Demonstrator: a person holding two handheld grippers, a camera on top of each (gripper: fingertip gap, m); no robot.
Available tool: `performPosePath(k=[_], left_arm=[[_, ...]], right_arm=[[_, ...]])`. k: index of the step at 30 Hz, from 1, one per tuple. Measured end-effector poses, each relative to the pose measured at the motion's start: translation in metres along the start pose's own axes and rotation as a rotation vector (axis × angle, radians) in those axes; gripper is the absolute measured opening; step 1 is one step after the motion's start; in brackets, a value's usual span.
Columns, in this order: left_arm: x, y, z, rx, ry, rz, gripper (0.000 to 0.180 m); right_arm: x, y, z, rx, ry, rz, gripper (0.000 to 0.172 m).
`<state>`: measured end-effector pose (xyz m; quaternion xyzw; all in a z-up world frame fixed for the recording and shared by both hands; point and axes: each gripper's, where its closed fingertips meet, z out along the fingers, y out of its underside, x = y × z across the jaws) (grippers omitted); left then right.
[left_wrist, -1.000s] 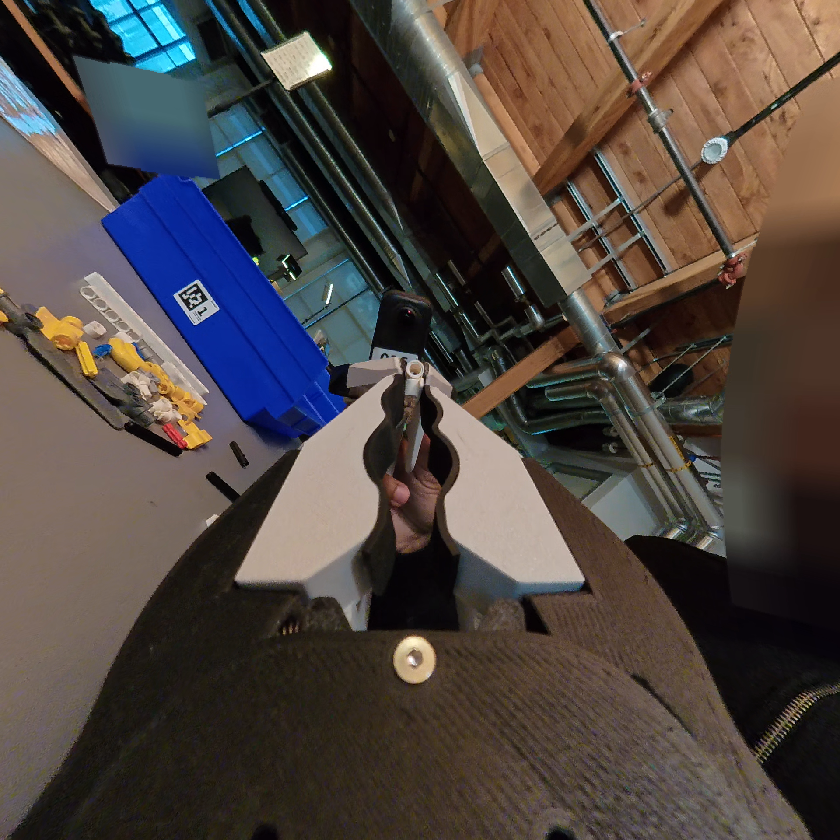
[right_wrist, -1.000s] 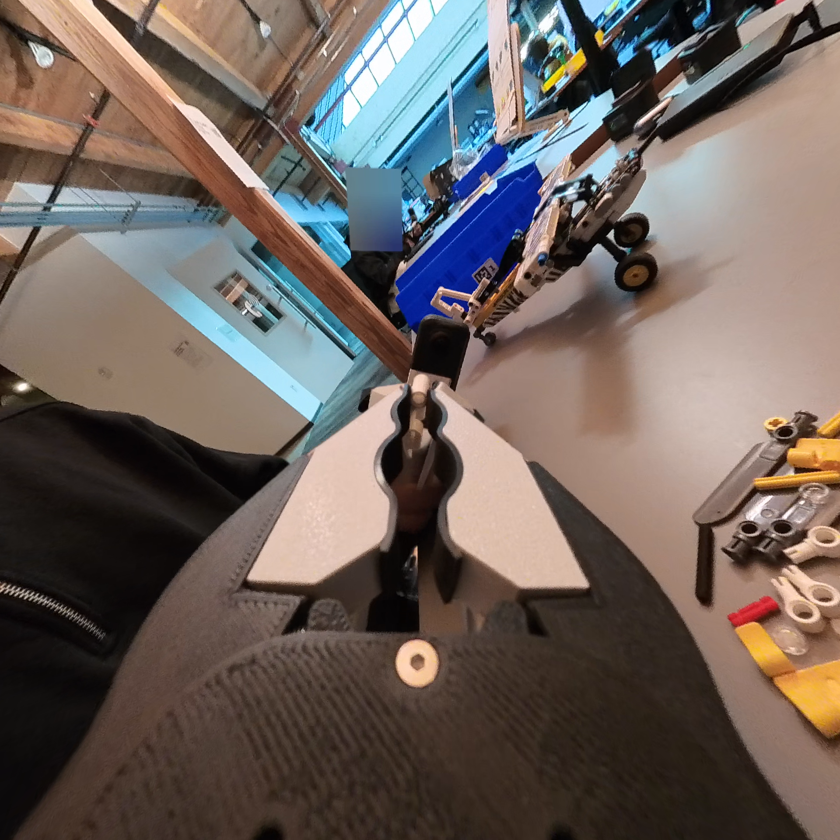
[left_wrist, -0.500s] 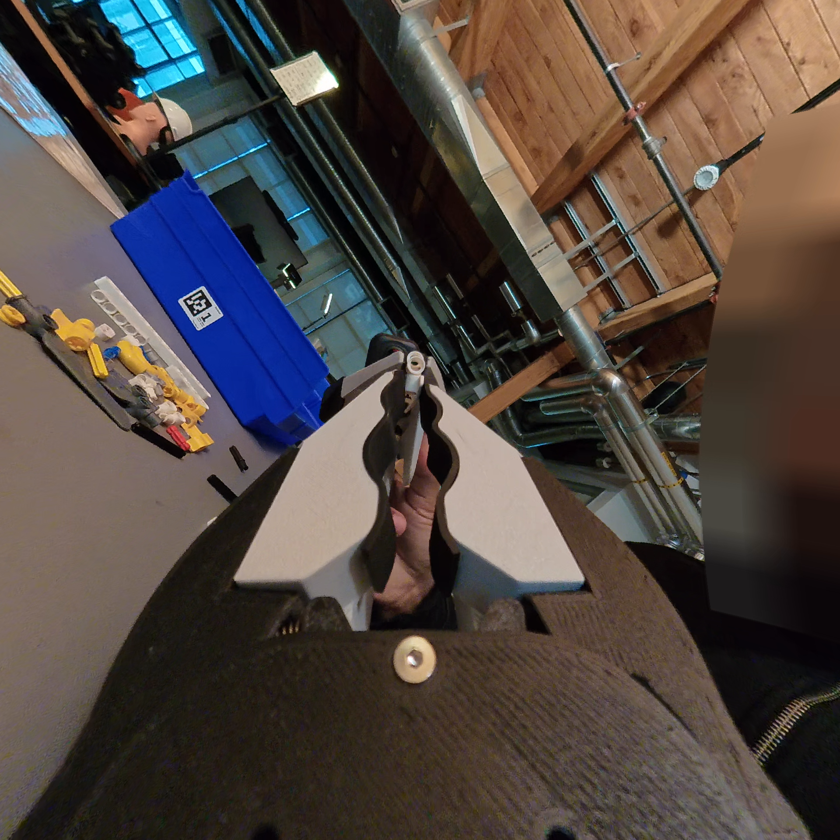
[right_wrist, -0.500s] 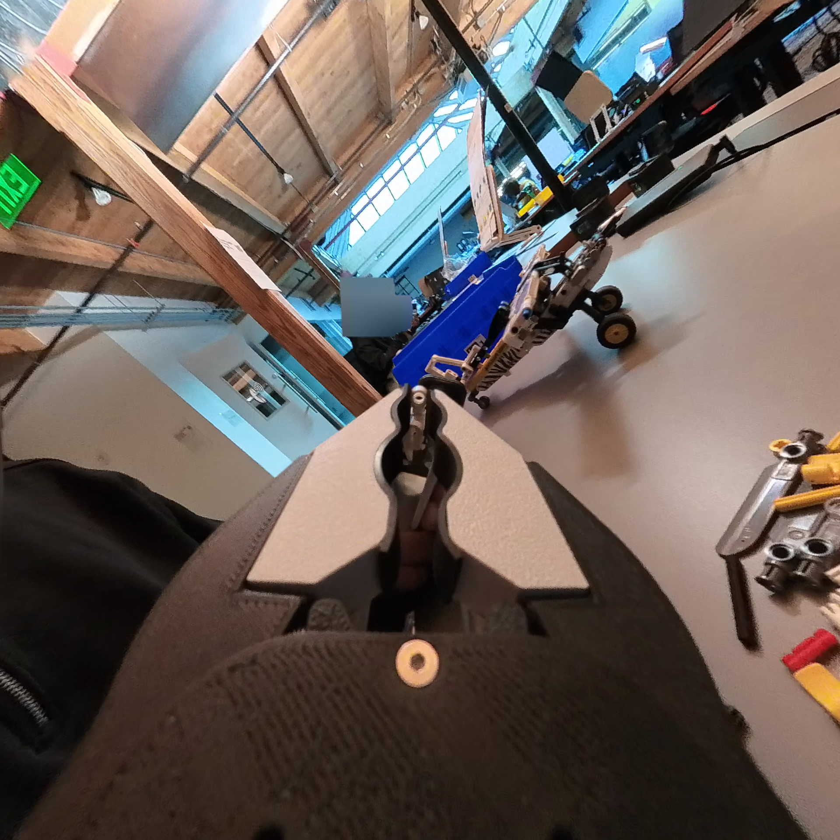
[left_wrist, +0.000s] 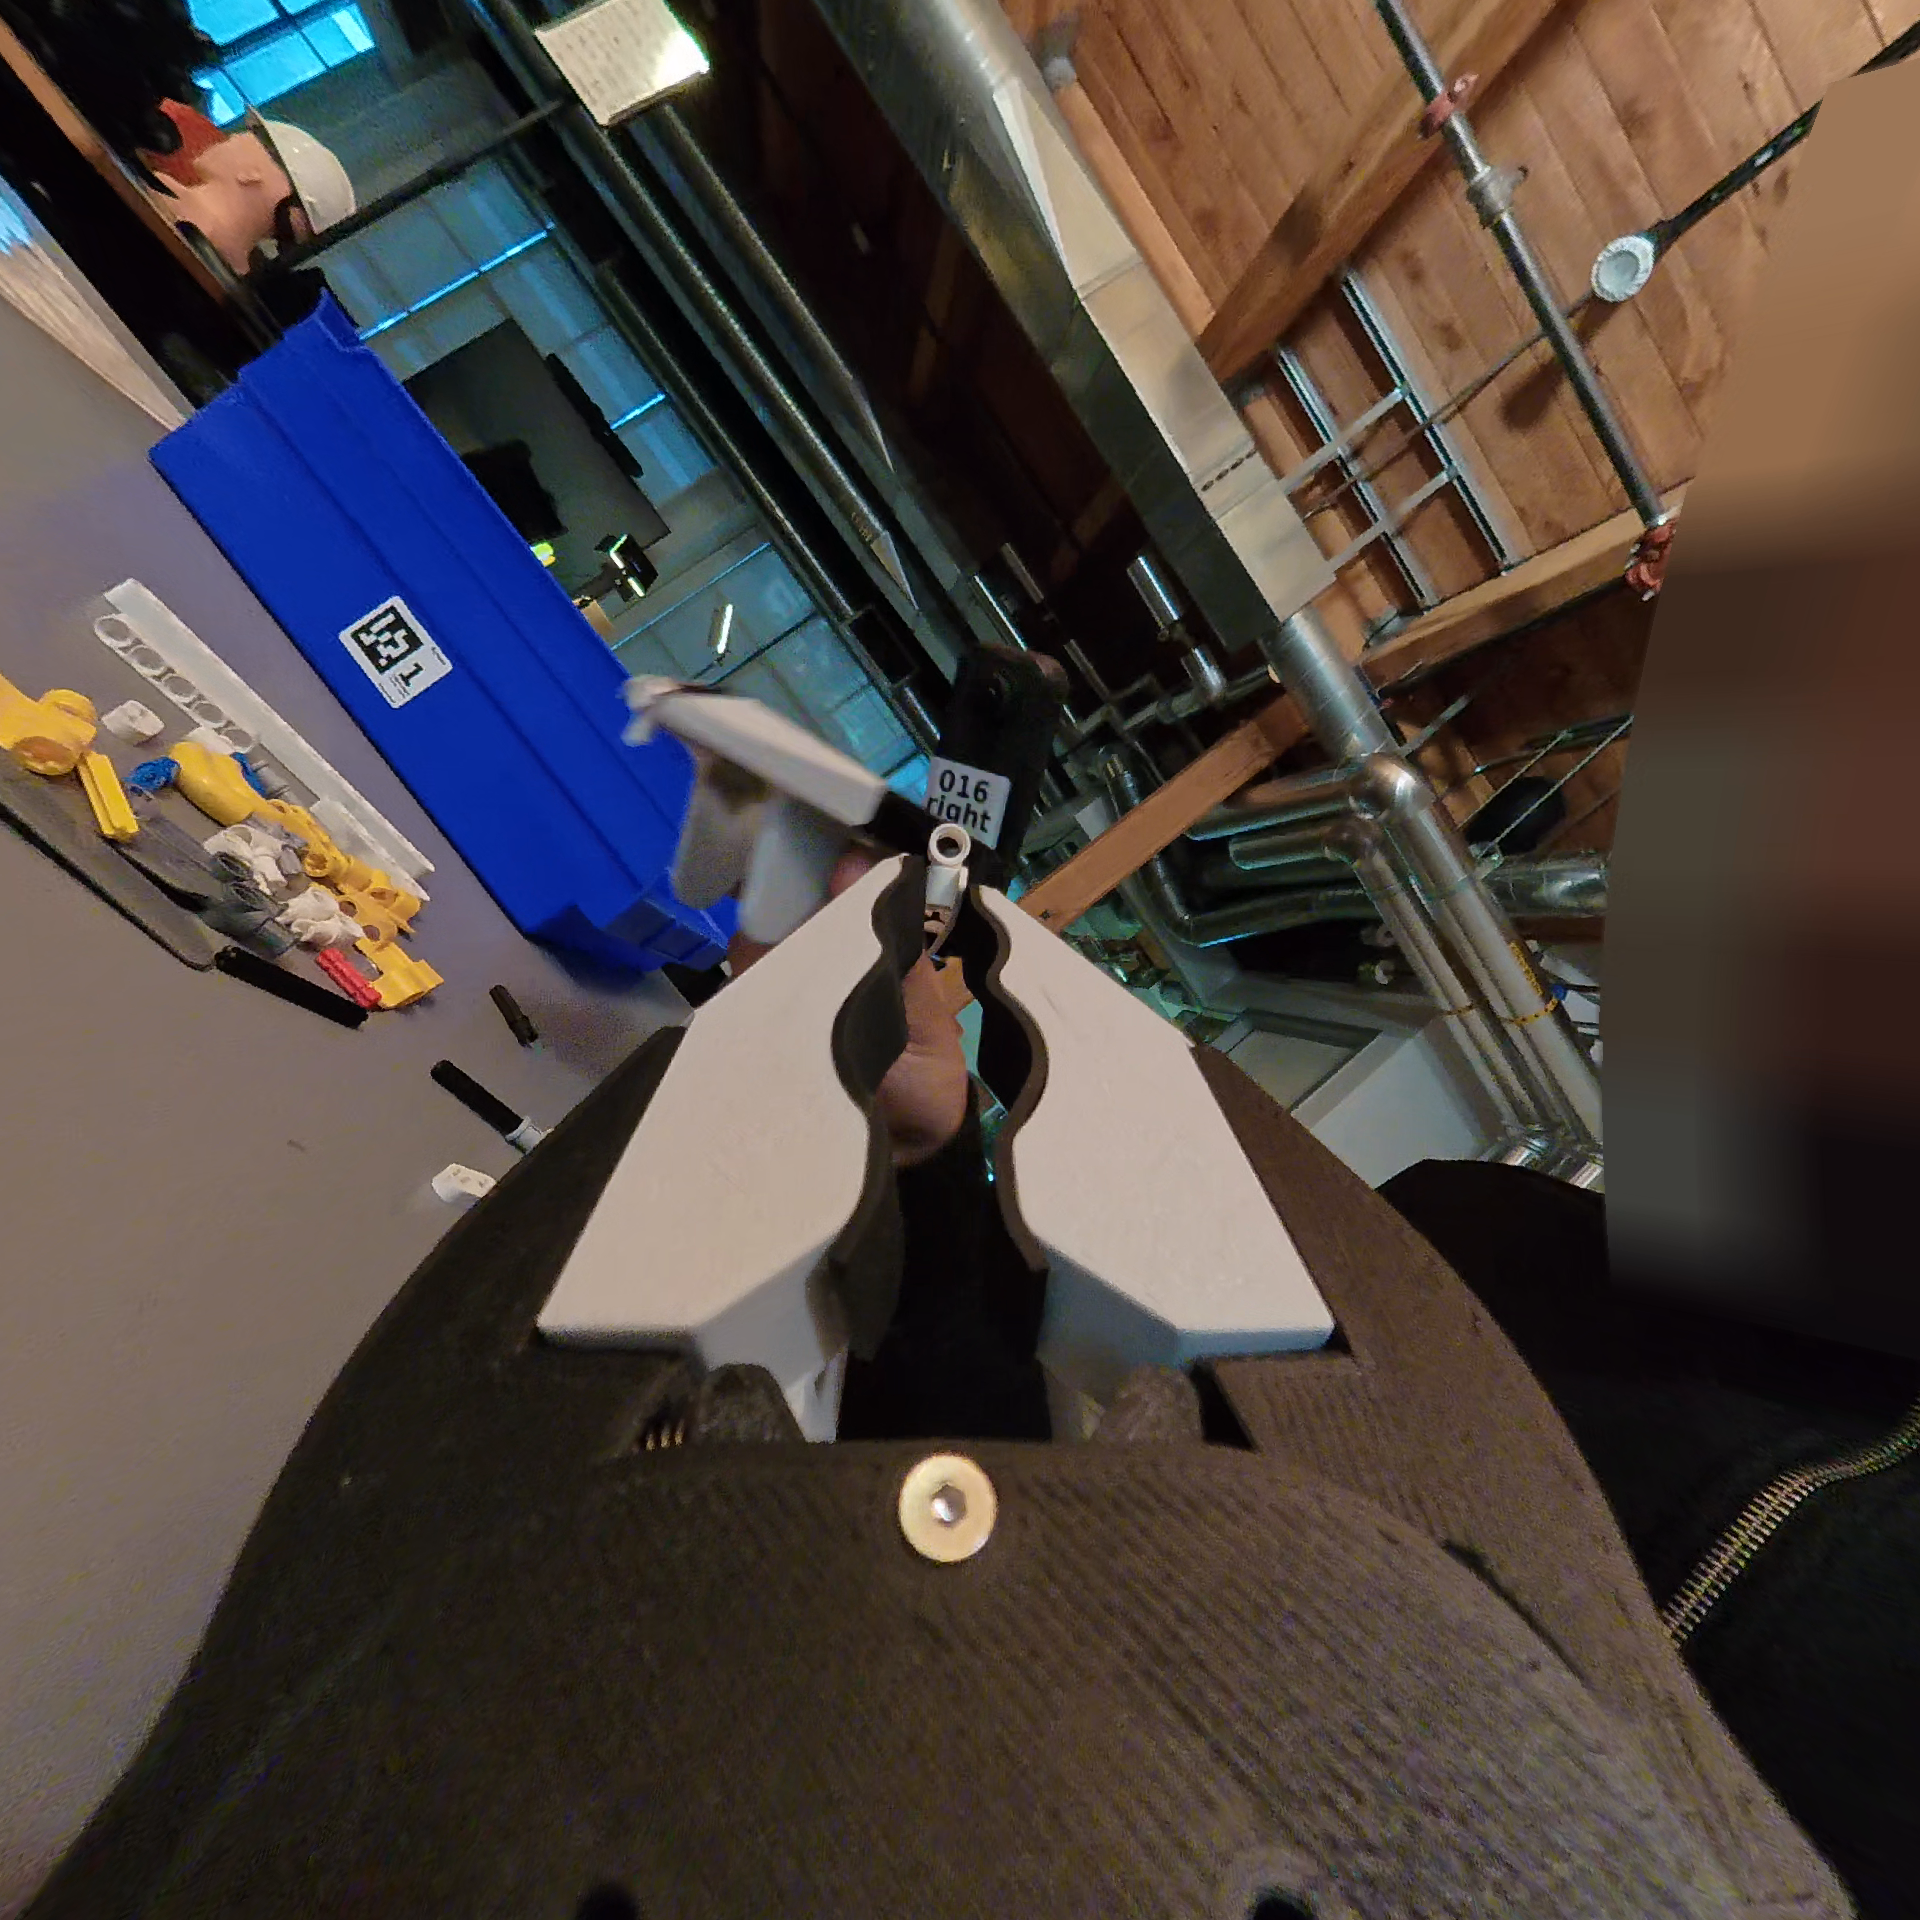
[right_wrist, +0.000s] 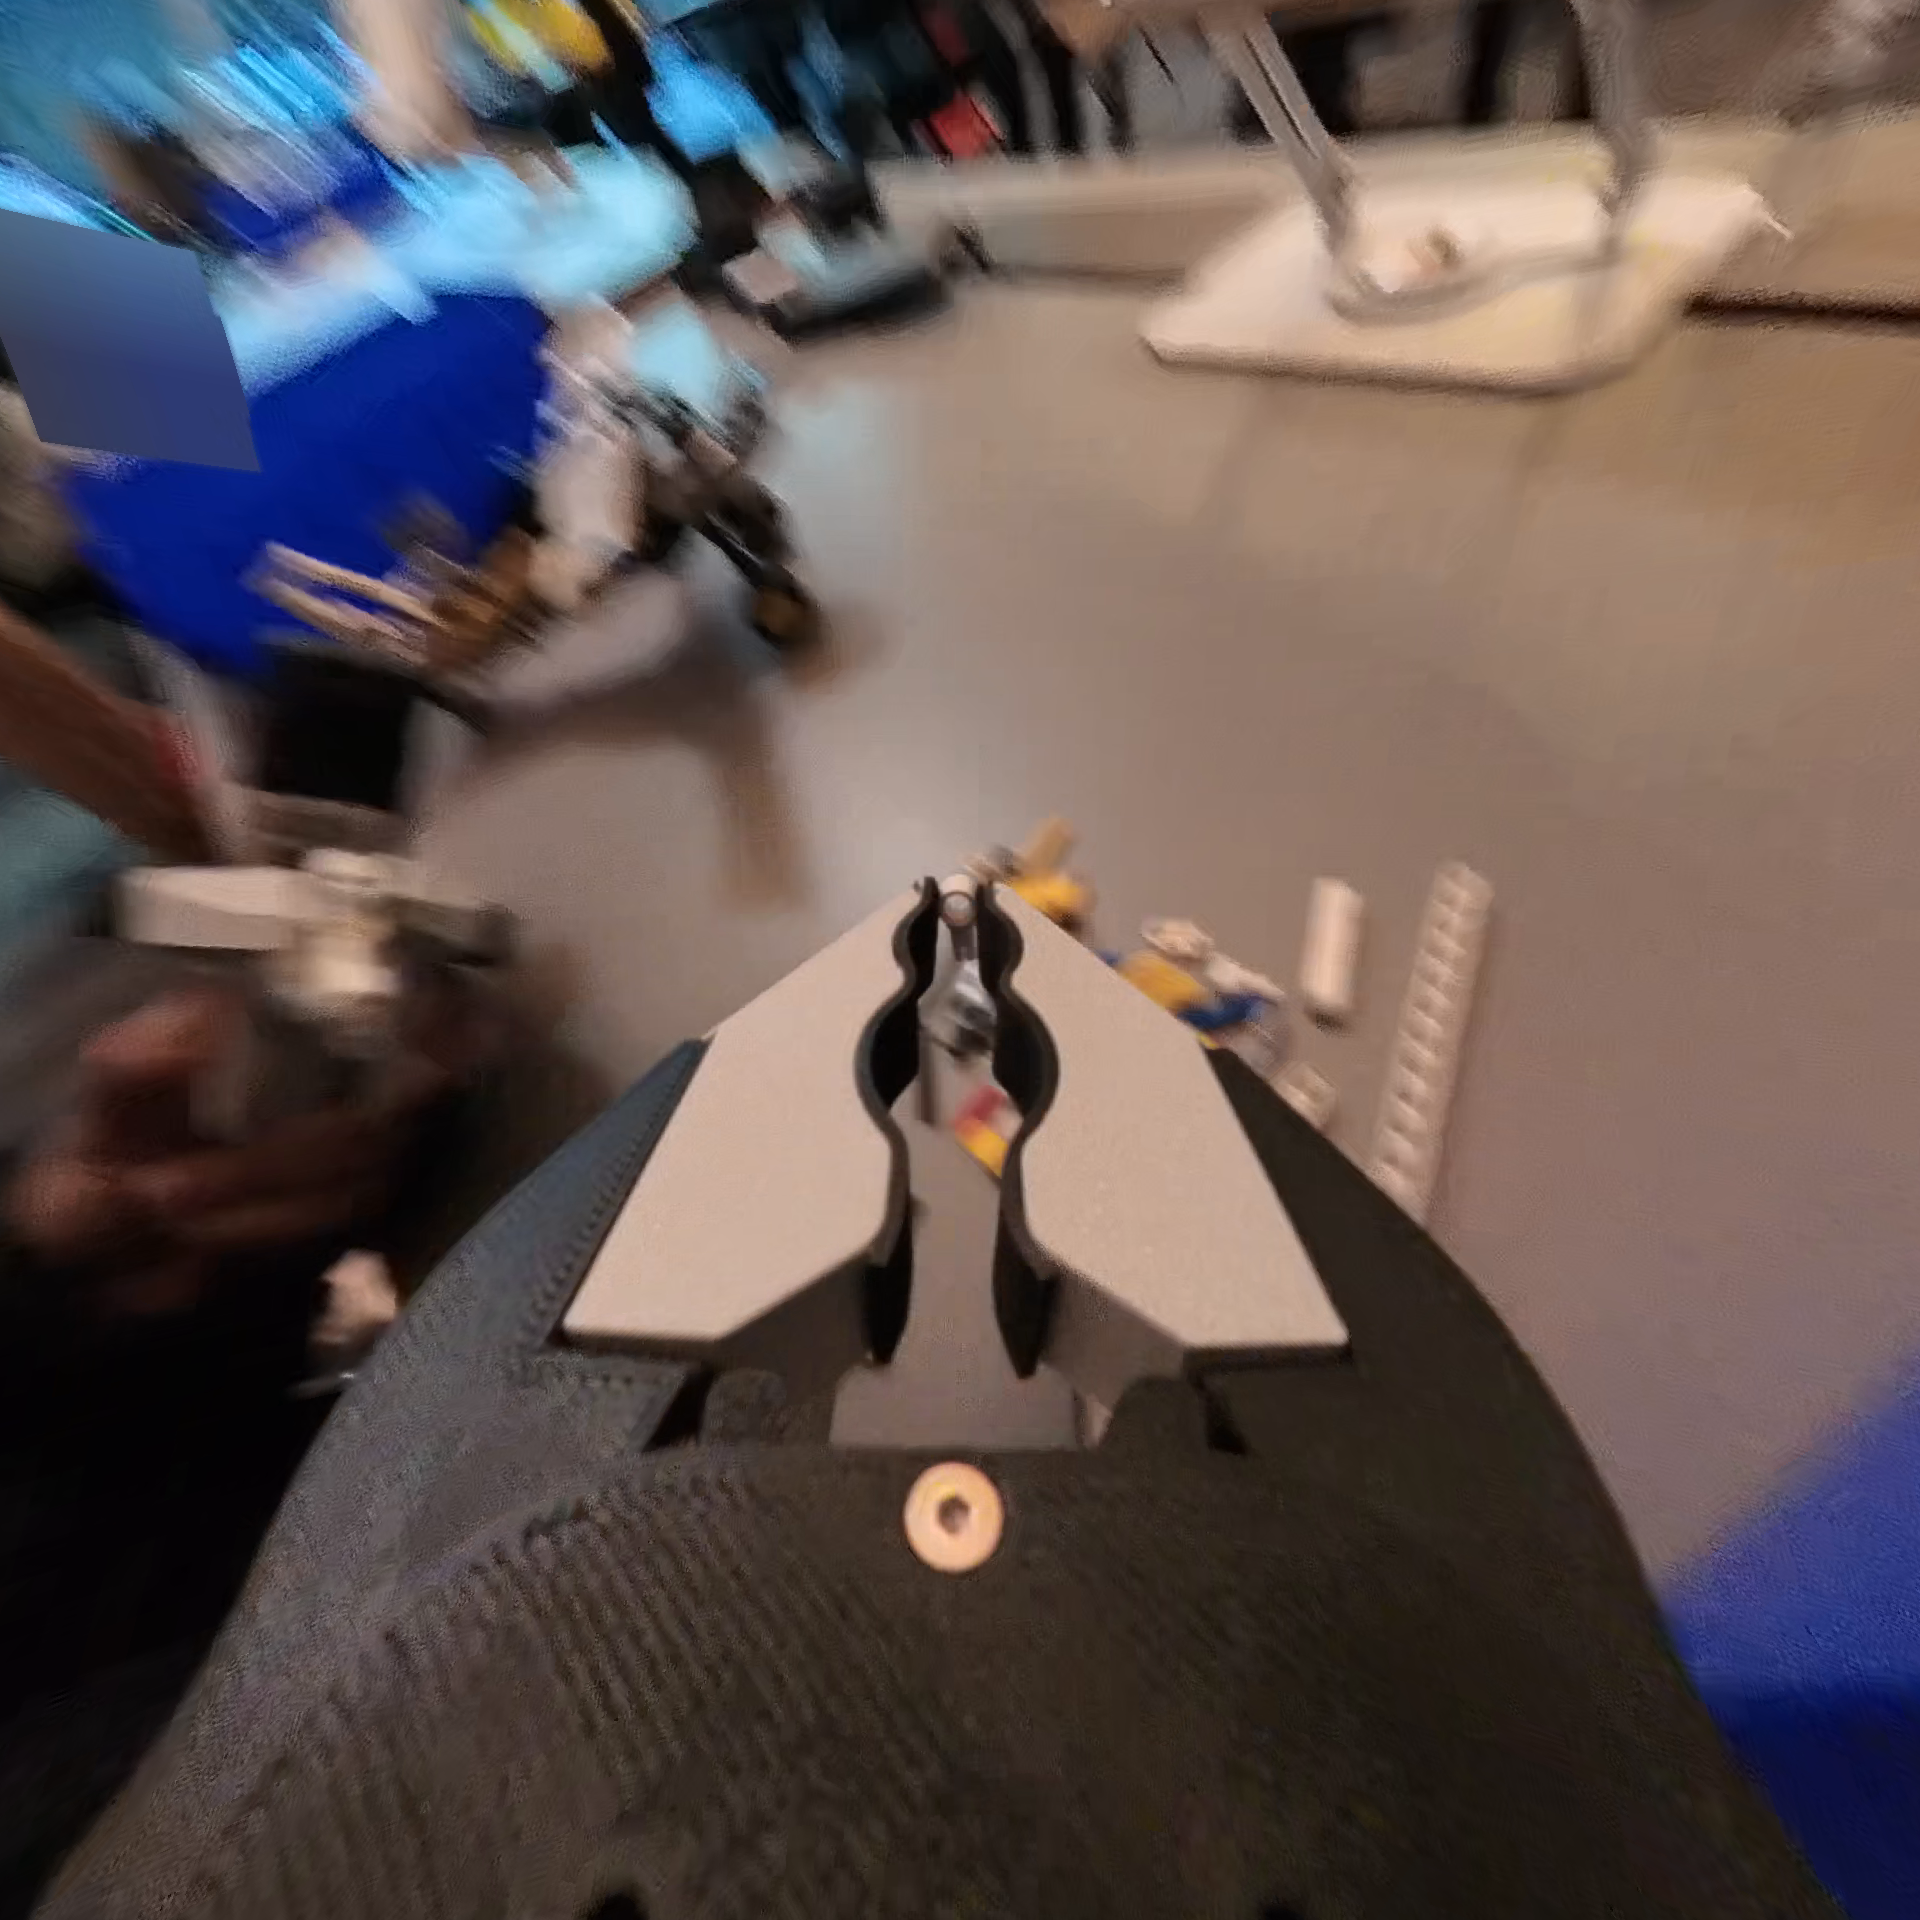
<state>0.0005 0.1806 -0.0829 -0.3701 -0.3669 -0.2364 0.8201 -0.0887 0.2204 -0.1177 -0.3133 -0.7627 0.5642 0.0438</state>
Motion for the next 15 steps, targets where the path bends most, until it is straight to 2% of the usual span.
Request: performPosePath(k=[3,8,11,15], left_arm=[[-0.001,0.003,0.002,-0.016,-0.008,0.005,0.002],[-0.003,0.003,0.002,-0.02,-0.01,-0.011,0.002],[-0.003,0.002,0.001,-0.016,-0.005,-0.027,0.002],[-0.004,0.002,0.001,-0.017,-0.001,-0.038,0.002]], right_arm=[[0.043,0.03,-0.001,-0.162,0.194,0.003,0.005],[0.054,0.058,0.0,-0.308,0.223,0.049,0.005],[0.064,0.057,-0.008,-0.329,0.296,0.013,0.005],[0.064,0.066,-0.019,-0.413,0.289,0.032,0.005]])
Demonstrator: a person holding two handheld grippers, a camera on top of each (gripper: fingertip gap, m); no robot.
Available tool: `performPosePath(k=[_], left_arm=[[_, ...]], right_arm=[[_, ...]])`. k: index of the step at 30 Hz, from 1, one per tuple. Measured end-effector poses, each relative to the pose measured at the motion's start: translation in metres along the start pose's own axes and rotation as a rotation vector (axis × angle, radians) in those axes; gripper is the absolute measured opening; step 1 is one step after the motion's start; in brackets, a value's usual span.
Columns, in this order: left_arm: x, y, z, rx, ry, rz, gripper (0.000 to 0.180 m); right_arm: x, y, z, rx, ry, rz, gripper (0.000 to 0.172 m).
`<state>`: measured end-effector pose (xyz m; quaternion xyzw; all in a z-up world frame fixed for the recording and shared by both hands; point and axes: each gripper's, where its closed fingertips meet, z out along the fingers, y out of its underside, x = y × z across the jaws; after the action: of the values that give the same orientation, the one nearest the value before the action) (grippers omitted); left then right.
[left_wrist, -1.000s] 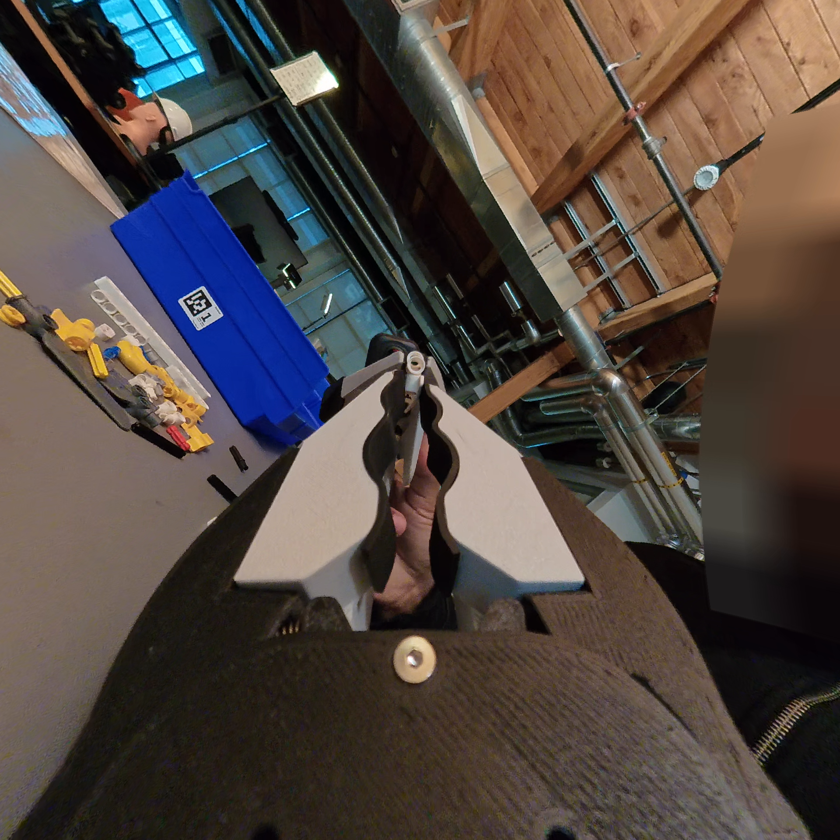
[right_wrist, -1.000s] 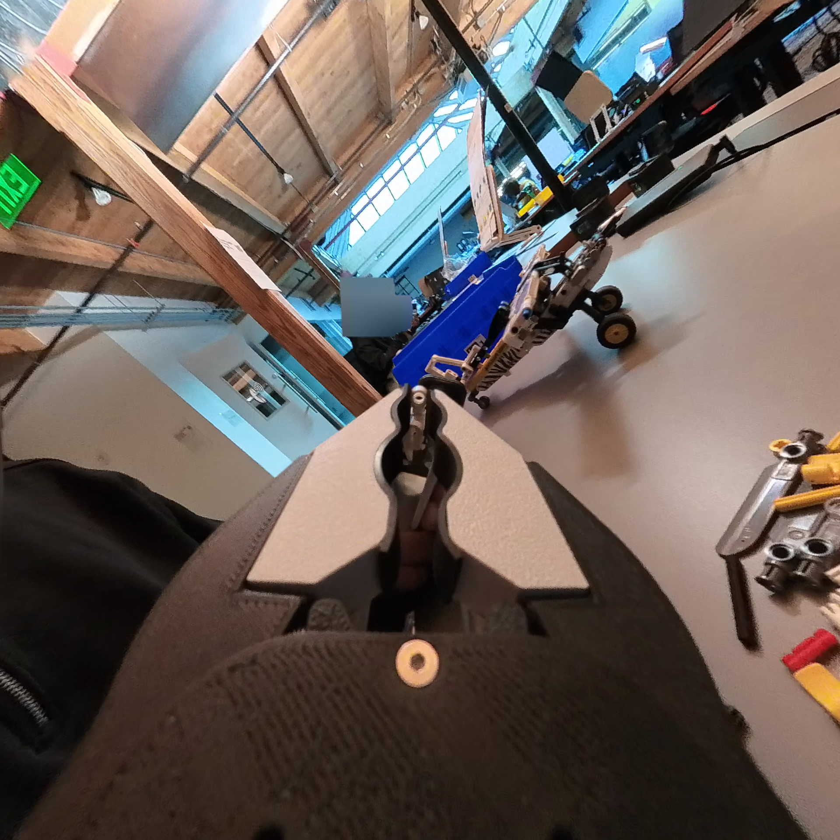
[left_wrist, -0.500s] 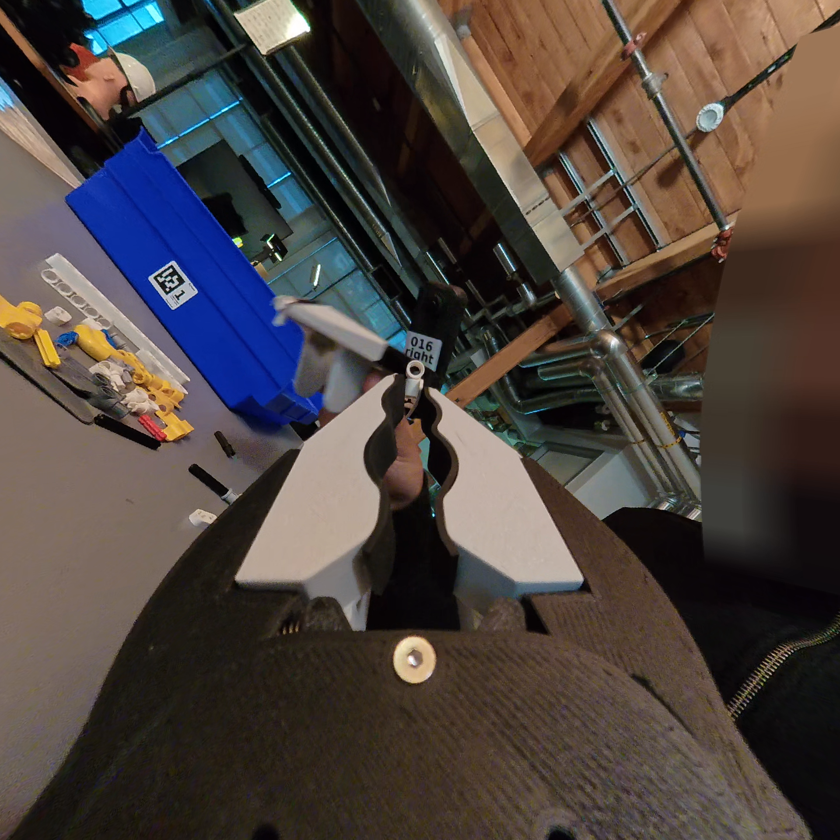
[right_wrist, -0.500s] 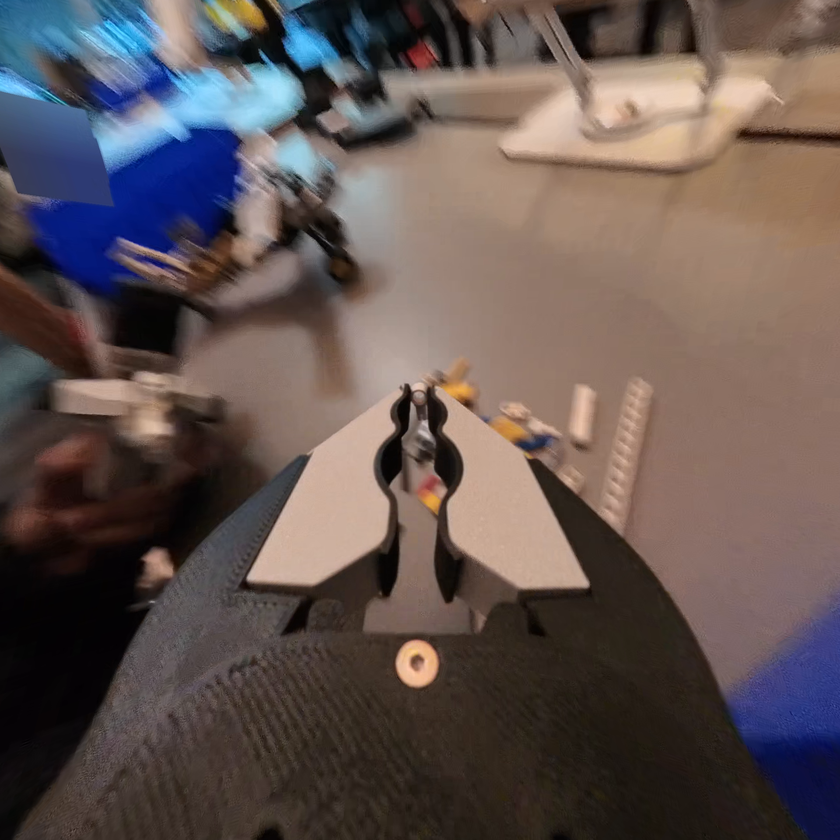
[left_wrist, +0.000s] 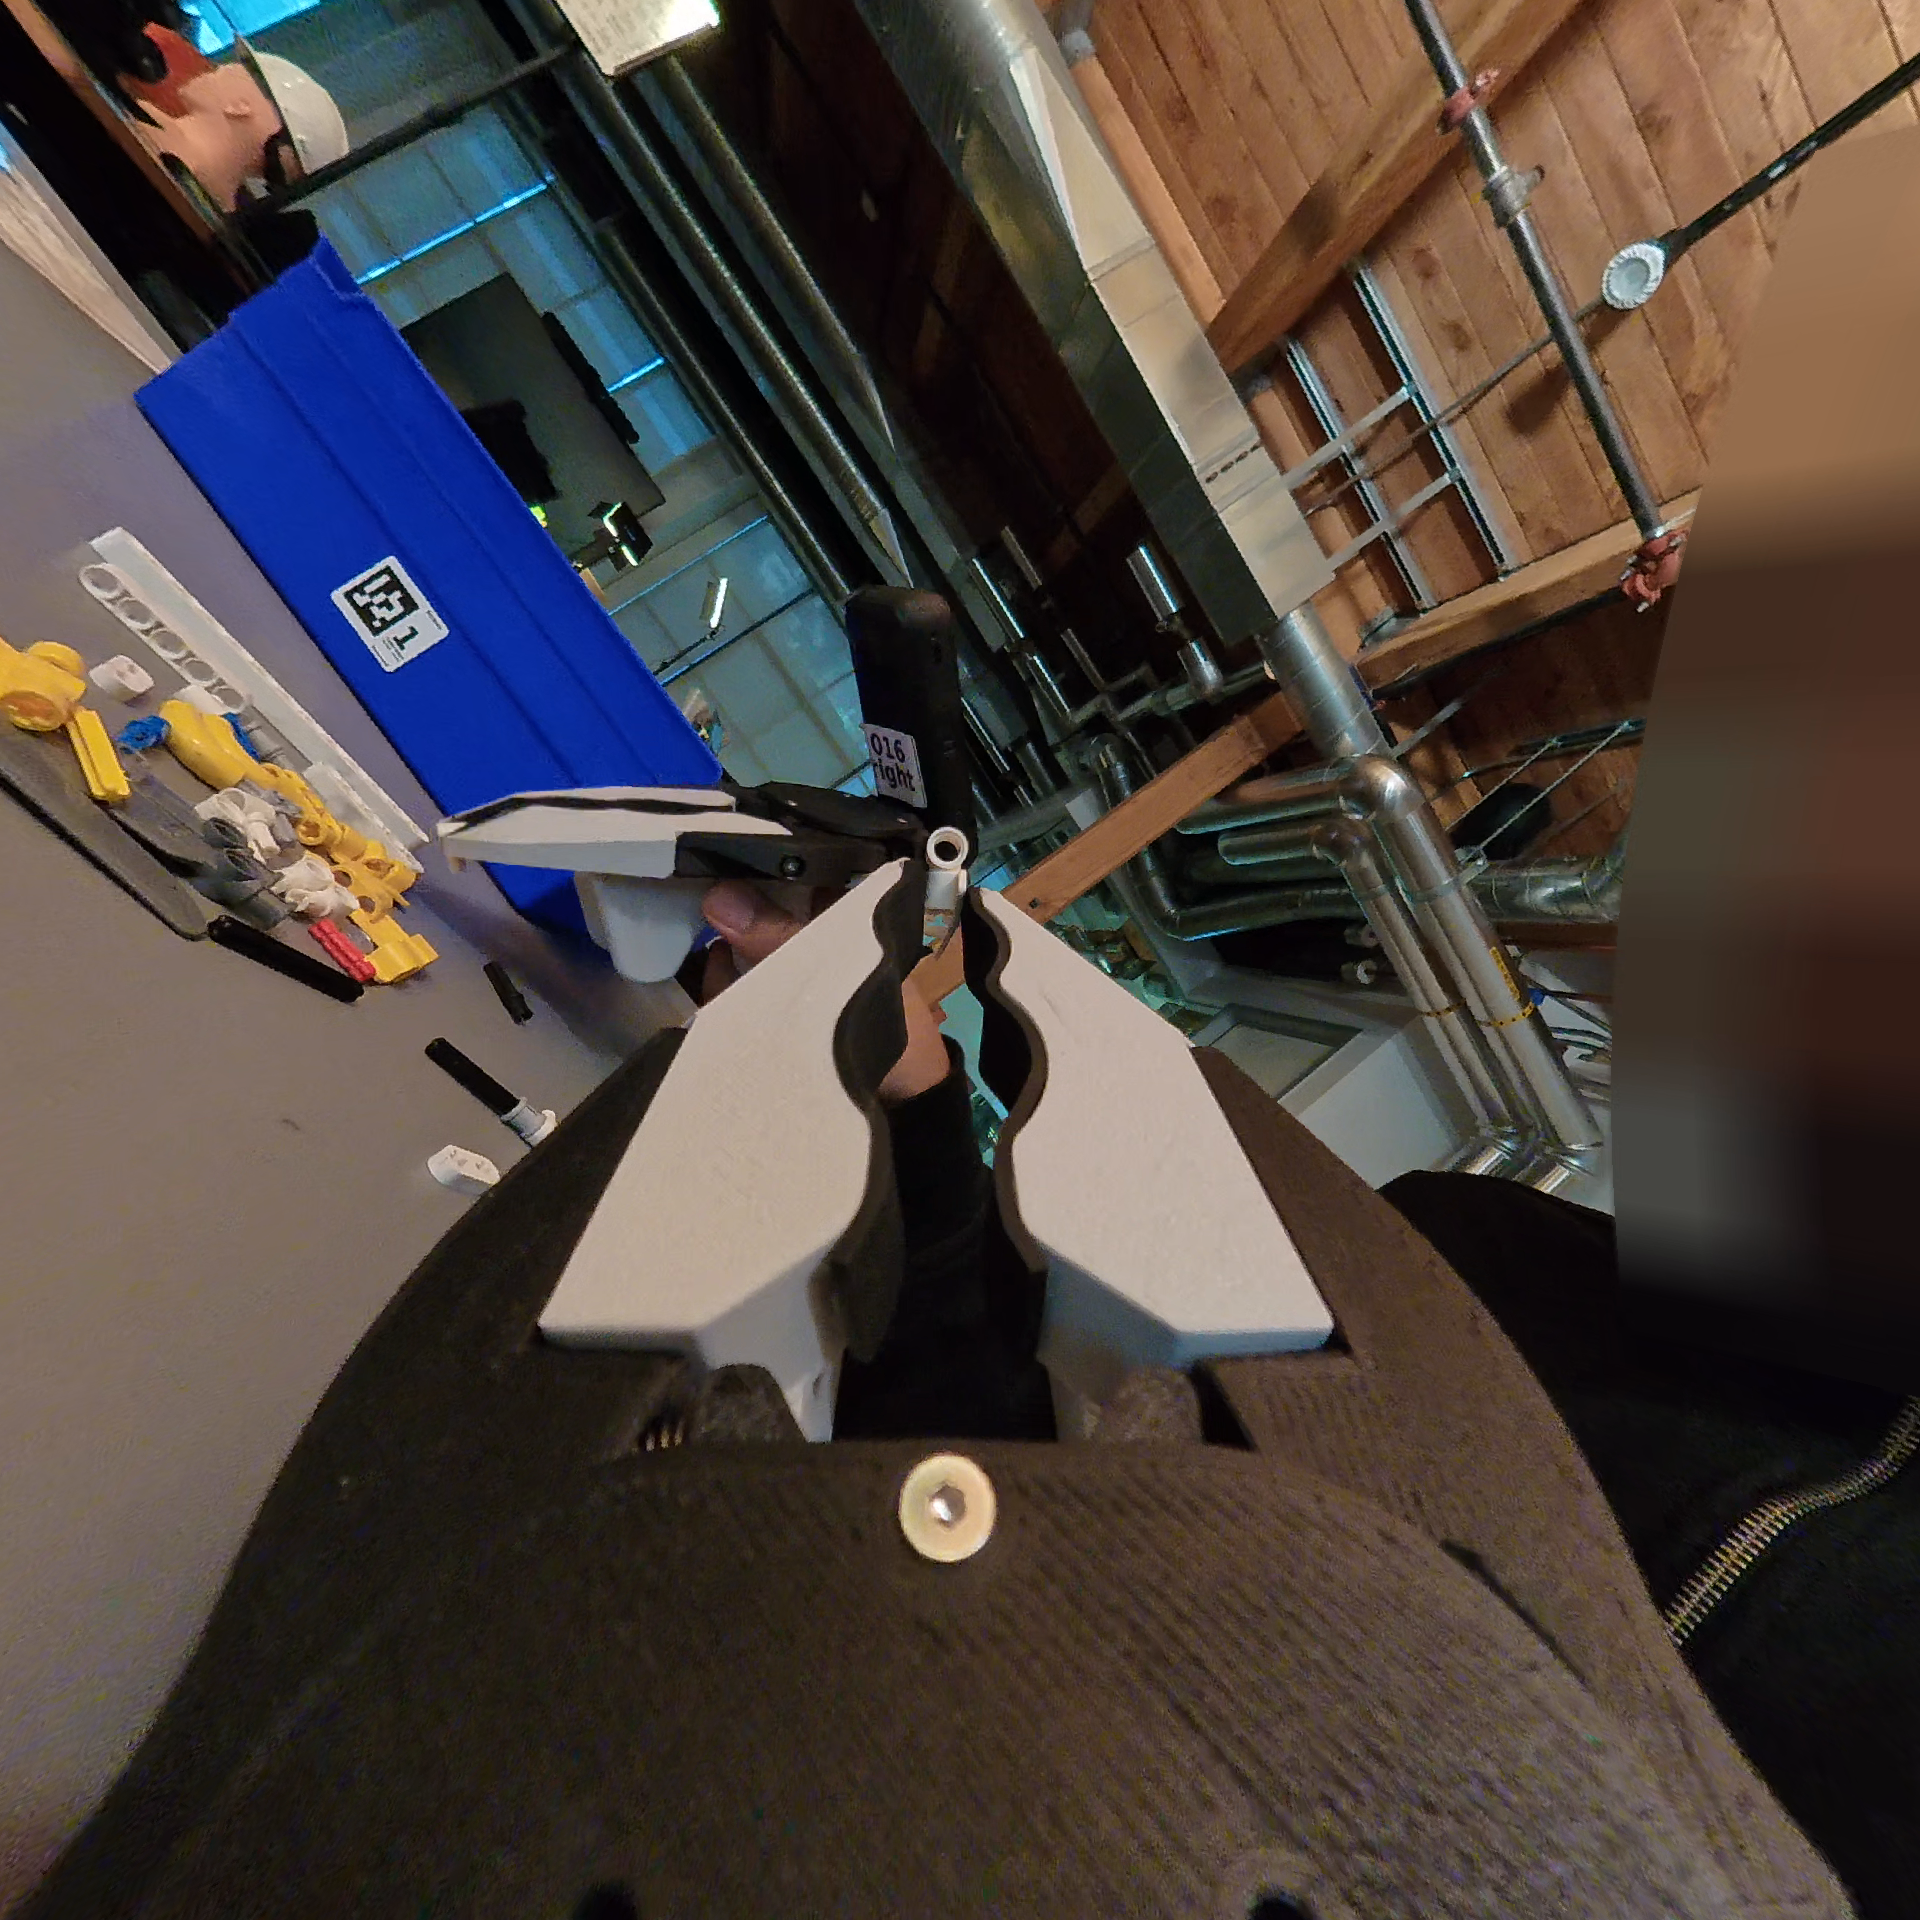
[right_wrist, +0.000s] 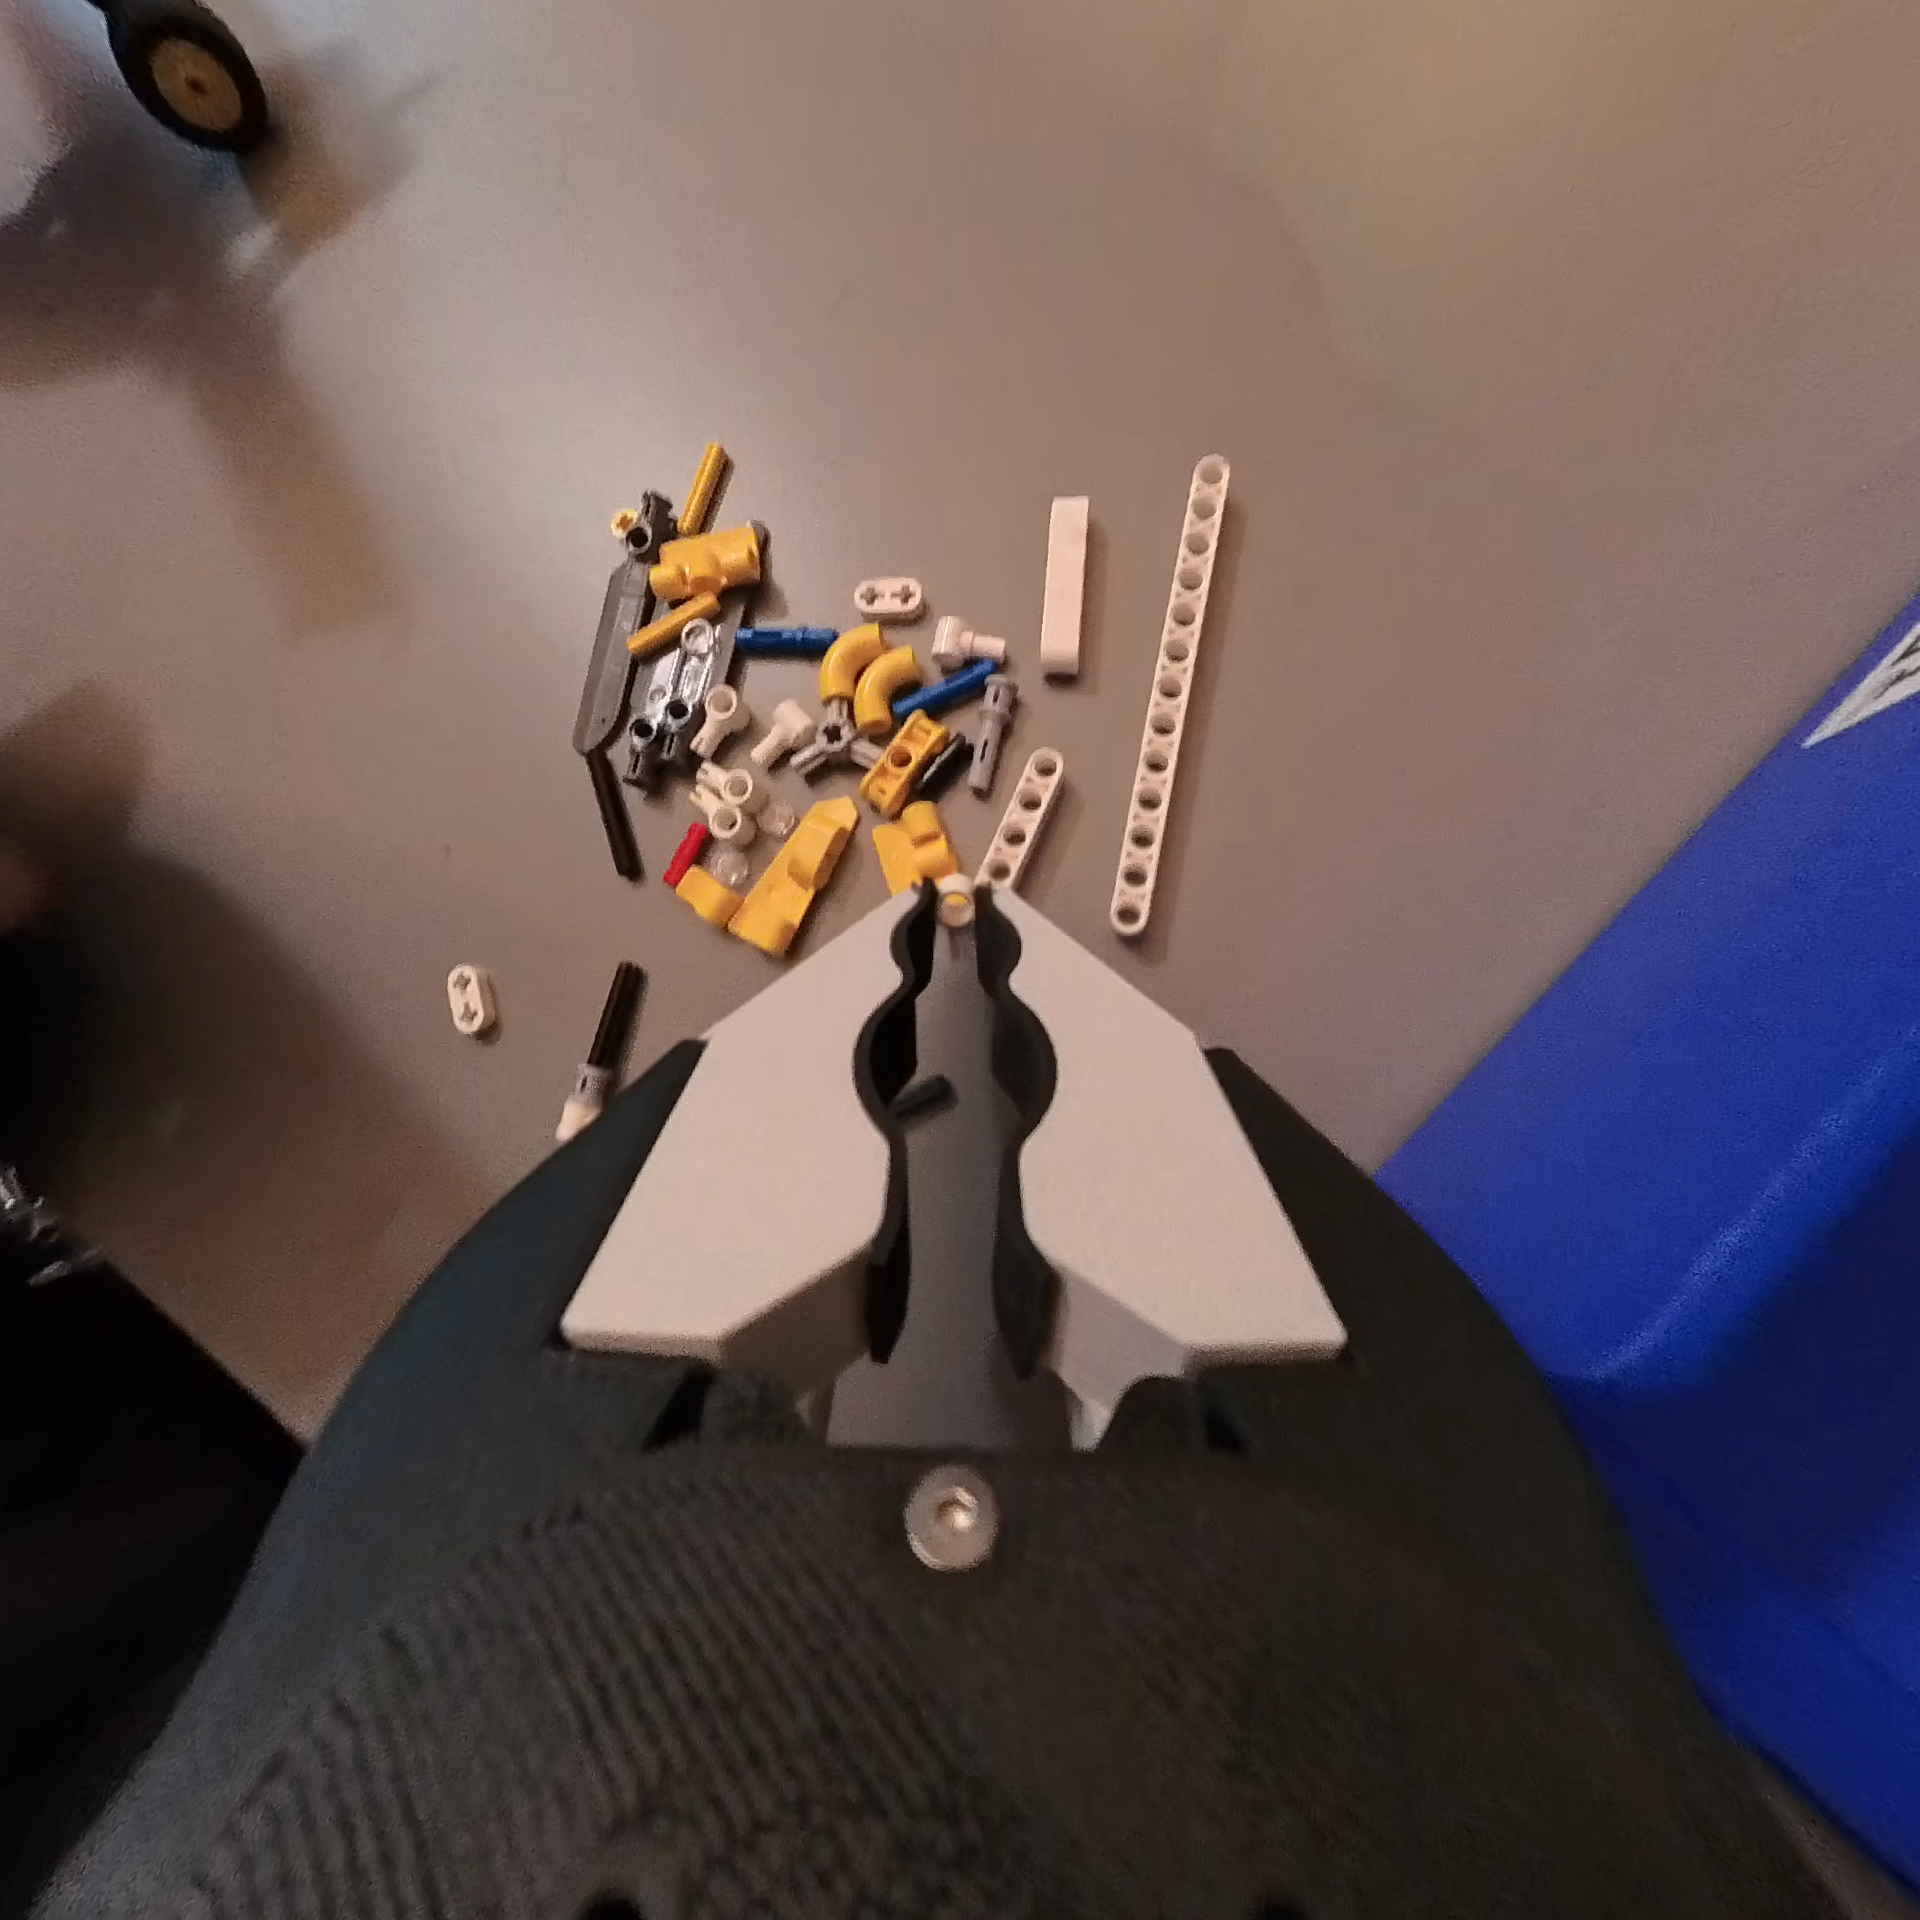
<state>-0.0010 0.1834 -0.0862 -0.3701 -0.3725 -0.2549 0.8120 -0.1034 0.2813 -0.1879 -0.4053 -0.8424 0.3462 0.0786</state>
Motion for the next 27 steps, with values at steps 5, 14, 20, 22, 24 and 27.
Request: performPosePath(k=[5,14,20,22,24,27], left_arm=[[-0.001,0.0,0.0,0.001,0.003,-0.012,0.002],[-0.001,-0.001,0.0,0.0,0.0,-0.015,0.002],[-0.001,0.0,0.0,-0.005,-0.002,-0.016,0.002],[-0.002,0.0,0.0,-0.006,-0.002,-0.018,0.002],[-0.002,0.0,0.0,-0.007,-0.002,-0.018,0.003],[-0.002,0.001,0.001,-0.009,-0.003,-0.019,0.002]], right_arm=[[-0.007,0.009,-0.01,-0.061,-0.057,0.002,0.005],[-0.022,0.02,0.006,-0.123,-0.106,-0.031,0.005],[-0.023,0.005,-0.005,-0.046,-0.115,-0.031,0.023],[-0.031,-0.009,-0.015,0.036,-0.158,-0.035,0.021],[-0.042,-0.026,-0.028,0.139,-0.218,-0.047,0.021],[-0.082,-0.049,-0.055,0.303,-0.442,-0.071,0.018]])
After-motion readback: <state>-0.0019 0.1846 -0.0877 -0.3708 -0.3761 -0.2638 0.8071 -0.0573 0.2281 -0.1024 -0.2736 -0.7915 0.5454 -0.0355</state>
